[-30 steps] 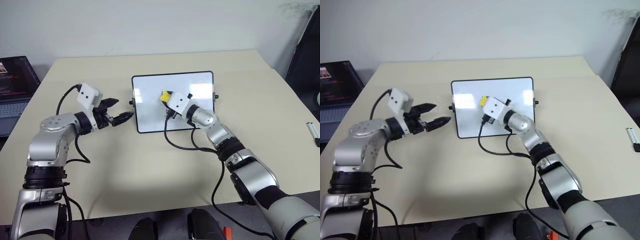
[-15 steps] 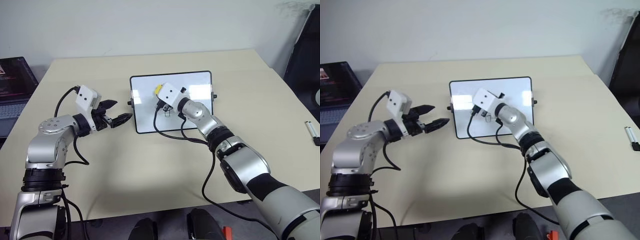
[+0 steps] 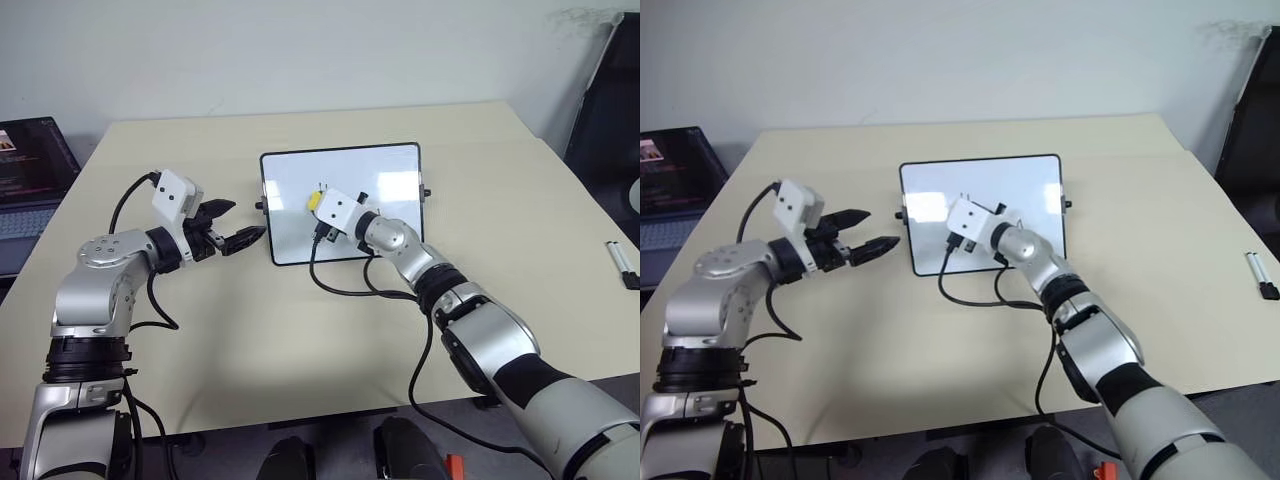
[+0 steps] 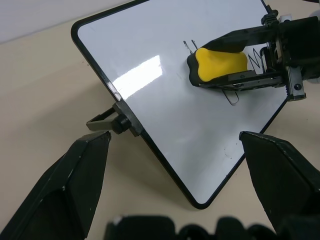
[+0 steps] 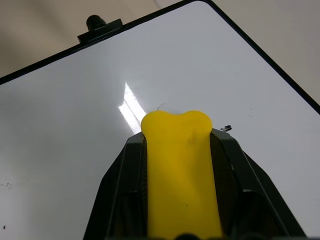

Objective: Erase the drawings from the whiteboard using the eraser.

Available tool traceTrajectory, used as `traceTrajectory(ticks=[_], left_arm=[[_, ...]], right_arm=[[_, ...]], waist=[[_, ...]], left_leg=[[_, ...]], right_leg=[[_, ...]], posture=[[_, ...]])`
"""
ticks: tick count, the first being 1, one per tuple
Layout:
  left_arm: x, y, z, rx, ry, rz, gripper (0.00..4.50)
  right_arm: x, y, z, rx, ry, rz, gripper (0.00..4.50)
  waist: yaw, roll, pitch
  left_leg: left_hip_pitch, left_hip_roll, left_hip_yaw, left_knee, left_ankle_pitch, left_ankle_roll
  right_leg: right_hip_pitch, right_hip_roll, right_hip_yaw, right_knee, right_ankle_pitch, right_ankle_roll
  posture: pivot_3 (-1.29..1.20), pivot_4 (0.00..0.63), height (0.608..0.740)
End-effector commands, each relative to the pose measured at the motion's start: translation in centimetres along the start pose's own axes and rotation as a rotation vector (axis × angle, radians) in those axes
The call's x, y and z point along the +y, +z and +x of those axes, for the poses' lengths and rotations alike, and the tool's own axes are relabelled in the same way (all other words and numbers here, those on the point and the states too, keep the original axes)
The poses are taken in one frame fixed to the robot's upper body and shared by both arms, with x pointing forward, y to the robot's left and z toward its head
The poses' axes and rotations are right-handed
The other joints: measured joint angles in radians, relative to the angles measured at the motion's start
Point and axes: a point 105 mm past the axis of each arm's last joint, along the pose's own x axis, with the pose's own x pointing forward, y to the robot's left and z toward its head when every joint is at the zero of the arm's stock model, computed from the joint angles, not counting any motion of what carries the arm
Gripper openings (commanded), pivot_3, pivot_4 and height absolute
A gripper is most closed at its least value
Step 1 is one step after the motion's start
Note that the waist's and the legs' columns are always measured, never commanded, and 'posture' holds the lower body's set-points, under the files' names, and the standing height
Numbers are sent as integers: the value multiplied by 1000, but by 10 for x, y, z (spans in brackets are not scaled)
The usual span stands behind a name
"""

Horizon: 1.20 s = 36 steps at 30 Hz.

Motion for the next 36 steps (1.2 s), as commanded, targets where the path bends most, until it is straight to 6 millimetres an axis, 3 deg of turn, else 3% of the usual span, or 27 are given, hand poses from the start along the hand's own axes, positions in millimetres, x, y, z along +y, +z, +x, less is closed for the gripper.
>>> traceTrajectory(ticks=[1,5,8,12,18,22,29,32,36], left_arm=[[0,18,-2,-51,-1,48,4500],[-2,18,-1,-54,-6,46,4500],[-3,18,-1,-56,-6,45,4500],[-3,18,-2,-55,-4,46,4500],[-3,18,-2,-54,-3,45,4500],[-3,18,-2,-54,-5,45,4500],[-4,17,-1,-54,-9,45,4500],[-5,17,-1,-55,-10,45,4500],[-5,17,-2,-56,-11,43,4500]], right_arm=[[-41,20,-1,-58,-148,-12,1331],[-52,15,-1,-4,-215,-37,1328],[-47,9,2,43,-207,-30,1328],[-13,-4,5,90,-55,-22,1327],[8,-7,6,103,44,-43,1327],[-4,-5,6,106,-8,-59,1327],[-47,6,4,96,-193,-66,1327],[-44,4,5,113,-173,-68,1327],[-20,-18,2,193,-63,-35,1327]], waist=[[0,0,0],[-2,0,0],[-6,0,0],[-7,0,0],[-6,0,0],[-5,0,0],[2,0,0],[6,0,0],[4,0,0]], left_leg=[[-1,0,0,0,0,0],[-2,0,1,-3,0,0],[-2,0,1,-4,0,0],[-2,1,2,-3,0,0],[0,1,1,-1,1,-1],[0,1,1,-1,1,-1],[0,1,1,-1,2,-1],[-1,1,1,-1,2,-1],[-1,1,1,-2,2,-1]], right_leg=[[-2,0,0,0,0,0],[-3,0,0,-2,0,0],[-3,0,0,-3,0,0],[-3,0,0,-2,0,0],[-2,0,1,1,0,-1],[-2,0,1,2,1,-1],[-2,0,0,2,1,-1],[-2,0,0,1,1,-2],[-2,0,0,0,1,-1]], posture=[[0,150,740],[0,150,740],[0,150,740],[0,150,740],[0,150,740],[0,150,740],[0,150,740],[0,150,740],[0,150,740]])
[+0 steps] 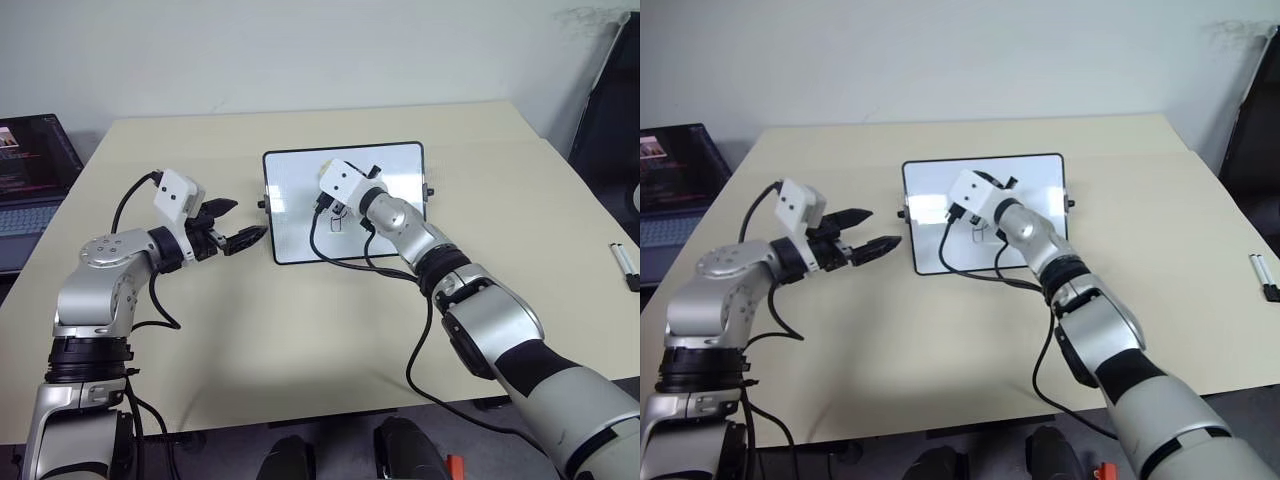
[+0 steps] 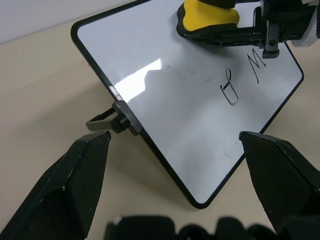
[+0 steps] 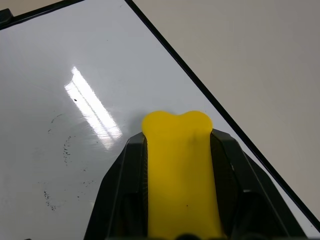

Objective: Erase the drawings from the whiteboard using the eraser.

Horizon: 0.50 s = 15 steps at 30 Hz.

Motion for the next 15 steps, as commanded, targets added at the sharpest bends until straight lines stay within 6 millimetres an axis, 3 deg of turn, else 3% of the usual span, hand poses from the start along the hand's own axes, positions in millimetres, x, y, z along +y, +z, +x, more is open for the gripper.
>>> traceTrajectory(ticks=[1,5,9,15], left_arm=[[-2,15,-4,-48,-3,38,4500],[-3,15,-4,-47,-3,38,4500],[-4,15,-3,-48,-9,37,4500],[-7,18,-2,-68,-35,30,4500]], right_arm=[[24,-28,-6,114,113,24,1327],[35,-40,-11,148,166,26,1326],[34,-43,-12,154,163,21,1326],[15,-19,-7,49,89,50,1326]], waist=[[0,0,0],[0,-1,-1],[1,-2,-1],[7,-2,-1]], left_leg=[[0,0,0,0,0,0],[1,0,0,1,0,0],[3,0,0,1,1,1],[3,0,-1,1,3,0]], right_leg=[[0,0,0,0,0,0],[1,0,0,2,0,0],[2,0,0,3,2,-1],[2,0,0,5,3,-1]], posture=[[0,150,740],[0,150,740],[0,150,740],[0,150,740]])
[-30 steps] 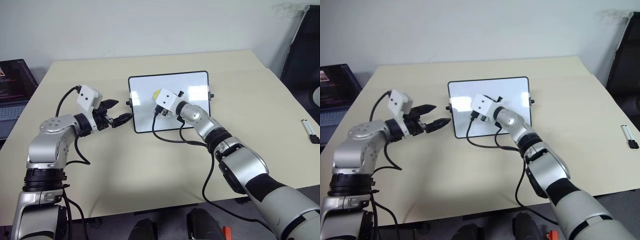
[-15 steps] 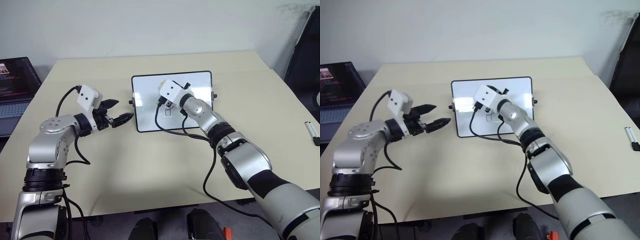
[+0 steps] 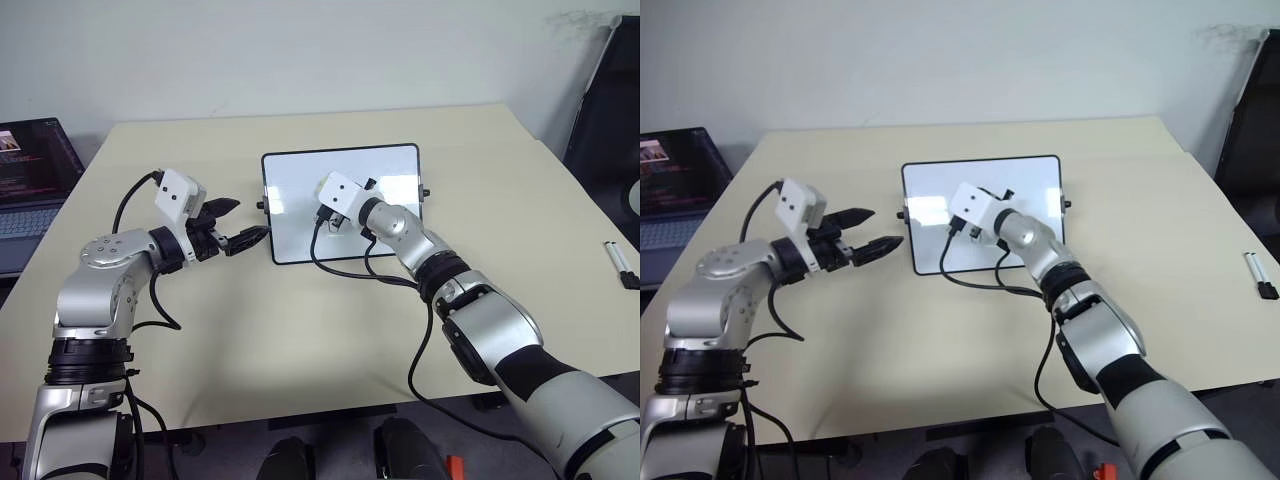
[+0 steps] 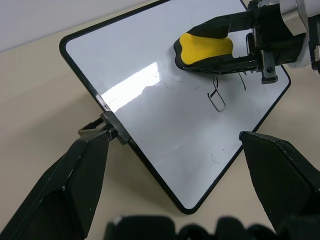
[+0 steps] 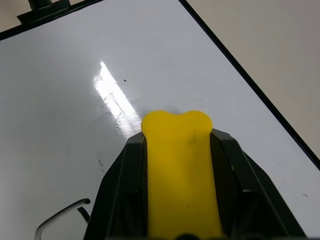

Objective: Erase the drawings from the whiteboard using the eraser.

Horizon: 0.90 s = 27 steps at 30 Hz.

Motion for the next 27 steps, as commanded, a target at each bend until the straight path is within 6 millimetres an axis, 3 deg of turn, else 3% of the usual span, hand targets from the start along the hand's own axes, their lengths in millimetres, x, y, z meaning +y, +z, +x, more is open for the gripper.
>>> traceTrajectory(ticks=[1,4,9,17,22,27], left_arm=[[-5,17,-3,-59,-28,26,4500],[-8,14,-7,-50,-54,22,4500],[-9,7,-12,-39,-48,55,4500],[-13,-5,-14,-17,-69,88,4500],[-16,-10,-9,-8,-78,126,4500],[-18,-14,-8,4,-93,137,4500]], right_arm=[[-11,2,-3,-32,-33,55,1326],[-24,21,-8,-150,-60,74,1326],[-29,21,-31,-270,-92,97,1326],[-9,-8,-69,-233,-123,154,1326],[-5,-5,-69,-225,-107,128,1326],[-20,-2,-62,-223,-199,82,1326]], waist=[[1,0,0],[3,0,1],[4,0,1],[10,0,1],[12,0,1],[12,0,1]], left_leg=[[0,0,0,0,0,0],[-2,0,0,0,0,0],[-5,0,0,-4,0,-1],[-6,2,1,-15,0,-1],[-5,2,2,-15,0,-1],[-5,2,2,-15,0,-1]], right_leg=[[0,0,0,0,0,0],[-2,0,0,0,0,0],[-3,0,0,-8,0,0],[-4,0,-1,-18,0,0],[-4,0,-1,-19,0,0],[-4,0,-1,-19,0,0]], posture=[[0,150,740],[0,150,740],[0,150,740],[0,150,740],[0,150,740],[0,150,740]])
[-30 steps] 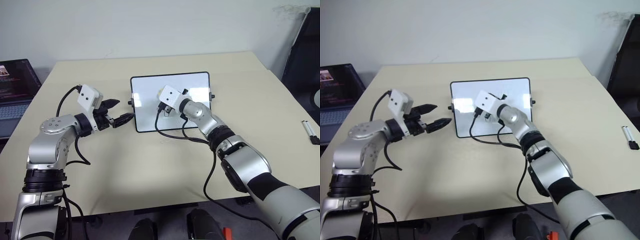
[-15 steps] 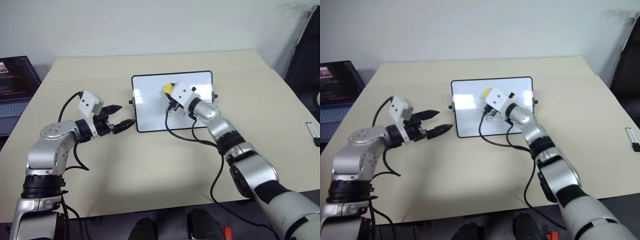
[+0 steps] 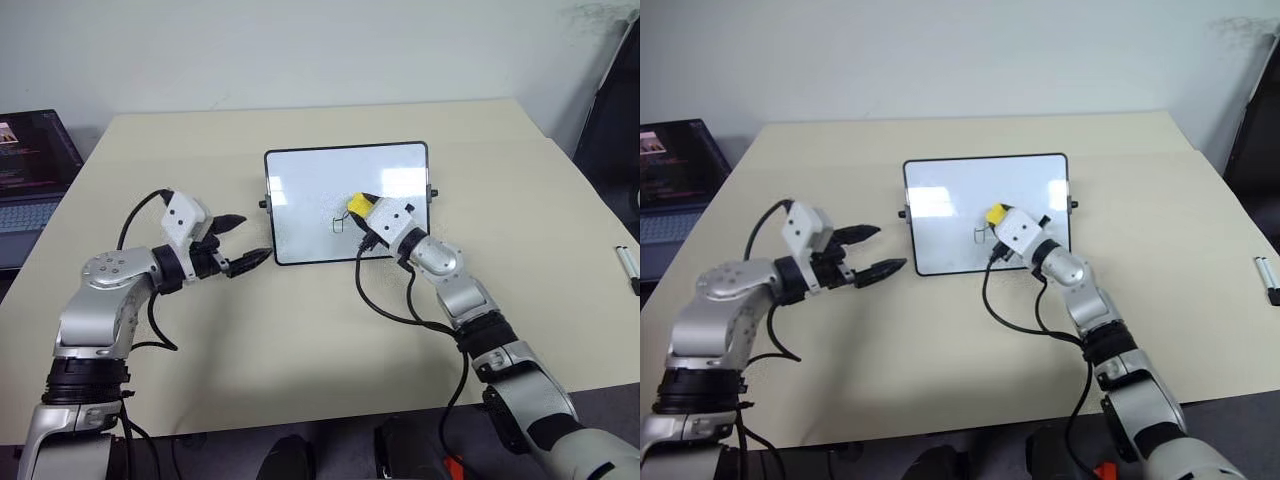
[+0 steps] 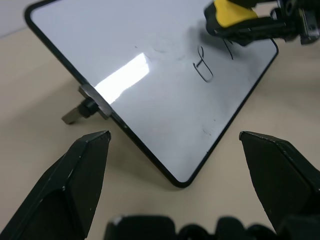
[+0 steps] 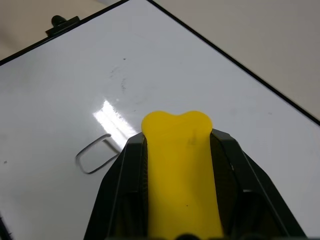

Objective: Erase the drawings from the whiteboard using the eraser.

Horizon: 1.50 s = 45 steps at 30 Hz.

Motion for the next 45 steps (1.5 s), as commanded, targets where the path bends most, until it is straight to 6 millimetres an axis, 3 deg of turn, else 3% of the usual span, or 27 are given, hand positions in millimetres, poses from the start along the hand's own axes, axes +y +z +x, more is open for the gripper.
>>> traceTrajectory(ticks=[1,10,14,18,26,32,36,39,45], left_arm=[[-2,6,-1,-18,-17,45,4500],[-9,2,-4,18,-74,-2,4500],[-13,3,-5,20,-90,-14,4500],[-17,0,-8,28,-93,-21,4500],[-27,-3,-4,31,-130,-19,4500],[-36,-2,0,43,-187,29,4500],[-38,2,2,37,-203,40,4500],[-33,1,2,38,-186,37,4500],[-27,1,1,39,-167,33,4500]], right_arm=[[-14,18,10,-60,-71,-31,1326],[-8,29,33,-95,-55,-56,1323],[-15,43,36,-146,-63,-81,1321],[-8,38,20,-139,23,-41,1321],[9,6,-54,38,181,122,1320],[18,-15,-84,126,223,5,1320],[3,-5,-76,62,117,-43,1320],[-15,13,-56,-26,3,-72,1320],[-16,29,-17,-97,-38,-116,1320]], waist=[[0,0,0],[-2,0,0],[-3,0,0],[-2,0,0],[21,0,0],[24,0,0],[25,0,0],[23,-1,0],[25,-1,0]], left_leg=[[0,0,0,0,0,0],[0,0,0,-1,0,0],[0,0,0,-1,0,0],[0,0,0,-1,0,0],[-1,0,-1,0,0,0],[0,0,0,-1,0,1],[1,0,1,-1,0,1],[1,0,2,0,0,1],[1,0,1,0,0,0]], right_leg=[[0,0,0,0,0,0],[0,0,0,-1,0,0],[0,0,0,-2,0,0],[0,0,0,-3,0,0],[1,0,-1,-3,0,0],[1,0,0,-2,0,0],[1,1,0,-1,0,0],[1,1,0,-1,0,0],[1,1,0,-1,0,0]], posture=[[0,150,740],[0,150,740],[0,150,740],[0,150,740],[0,150,740],[0,150,740],[0,150,740],[0,150,740],[0,150,740]])
